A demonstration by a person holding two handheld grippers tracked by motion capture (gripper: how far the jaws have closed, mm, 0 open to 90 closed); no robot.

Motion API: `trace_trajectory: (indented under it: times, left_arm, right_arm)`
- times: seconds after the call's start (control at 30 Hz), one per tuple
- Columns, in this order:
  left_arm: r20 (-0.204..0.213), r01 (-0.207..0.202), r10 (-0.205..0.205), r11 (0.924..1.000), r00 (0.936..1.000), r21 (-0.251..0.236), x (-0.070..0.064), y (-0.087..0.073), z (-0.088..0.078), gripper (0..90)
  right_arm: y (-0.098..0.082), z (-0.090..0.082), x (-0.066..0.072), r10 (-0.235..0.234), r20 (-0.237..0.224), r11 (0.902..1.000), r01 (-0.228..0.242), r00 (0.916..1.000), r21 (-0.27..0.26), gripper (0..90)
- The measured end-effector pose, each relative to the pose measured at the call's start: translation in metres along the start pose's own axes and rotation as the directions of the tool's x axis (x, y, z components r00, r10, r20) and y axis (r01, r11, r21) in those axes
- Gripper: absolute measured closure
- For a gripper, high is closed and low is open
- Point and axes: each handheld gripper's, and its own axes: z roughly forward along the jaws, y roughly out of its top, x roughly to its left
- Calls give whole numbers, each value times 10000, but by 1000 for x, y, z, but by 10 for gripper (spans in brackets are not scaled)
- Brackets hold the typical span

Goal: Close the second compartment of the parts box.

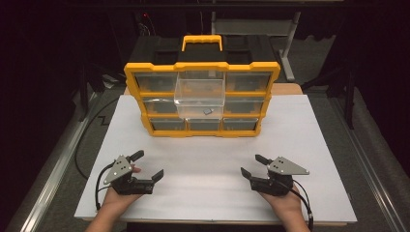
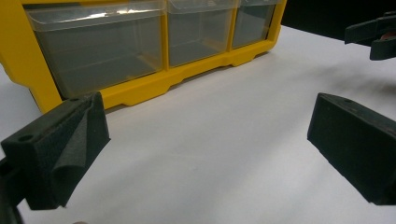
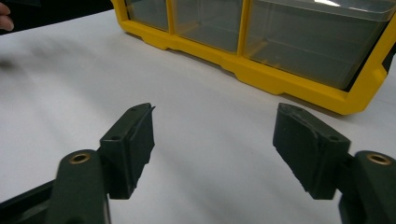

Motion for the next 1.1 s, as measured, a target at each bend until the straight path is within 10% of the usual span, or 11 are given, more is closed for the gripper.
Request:
trace_trajectory:
  times: [0.87, 1.1]
  left_arm:
    - [17, 22, -22, 10000, 10000, 13, 0, 0, 0, 2]
    - [28, 40, -40, 10000, 10000, -31, 0, 0, 0, 2]
  right_arm:
    - [0, -6, -3, 125, 46, 9999, -125, 9999, -52, 899]
    - [3, -6, -1, 106, 117, 9998, -104, 9999, -146, 900]
